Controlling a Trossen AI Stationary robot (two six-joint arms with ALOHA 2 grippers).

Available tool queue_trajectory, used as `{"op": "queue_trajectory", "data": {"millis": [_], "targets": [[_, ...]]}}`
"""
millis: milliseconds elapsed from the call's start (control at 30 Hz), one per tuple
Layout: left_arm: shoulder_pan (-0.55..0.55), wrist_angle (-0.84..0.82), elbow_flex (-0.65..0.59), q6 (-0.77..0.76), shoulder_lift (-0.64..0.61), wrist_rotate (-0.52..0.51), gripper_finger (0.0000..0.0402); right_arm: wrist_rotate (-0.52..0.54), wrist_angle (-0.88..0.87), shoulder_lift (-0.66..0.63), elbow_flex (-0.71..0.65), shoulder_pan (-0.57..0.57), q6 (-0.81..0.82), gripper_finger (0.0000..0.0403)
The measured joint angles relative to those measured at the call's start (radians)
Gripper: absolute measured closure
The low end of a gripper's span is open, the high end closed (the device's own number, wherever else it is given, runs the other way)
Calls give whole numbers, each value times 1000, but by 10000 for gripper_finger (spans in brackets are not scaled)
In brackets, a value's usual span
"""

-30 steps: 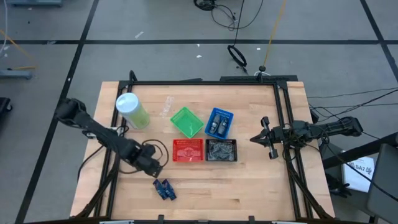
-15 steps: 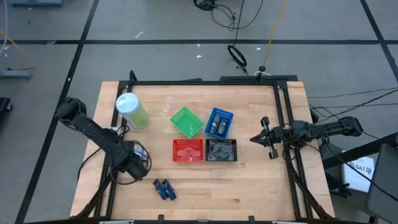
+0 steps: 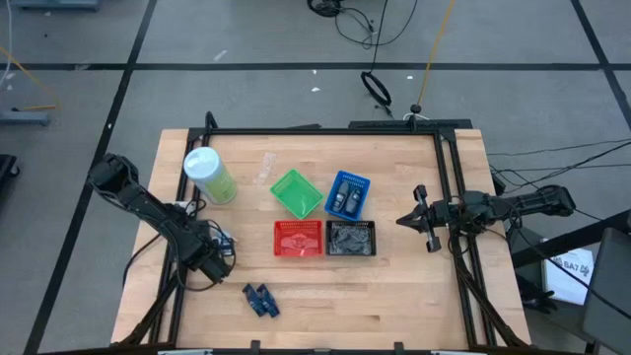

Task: Pick & Place Travel size toiletries
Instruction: Put the bottom toothpaste into the green bin

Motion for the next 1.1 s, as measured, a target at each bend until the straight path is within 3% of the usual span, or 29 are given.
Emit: {"op": "queue_trajectory", "data": {"millis": [100,200,433,533,667,833,1100], "targets": [[0,5,-17,12,0,-89,309,0,0,0,0,0,0,403],[3,27,-22,81,2,-246,309,0,0,0,0,0,0,403],[5,209,-21,398,2,-514,309,0,0,0,0,0,0,403],[15,292,-20,530,2,-573,309,0,0,0,0,0,0,403],[36,334,-20,553,-9,-569,309,0,0,0,0,0,0,403],[66,330,-10,476,-13,-476,309,0,0,0,0,0,0,403],[100,352,-10,510,-12,-415,309,0,0,0,0,0,0,403]]}}
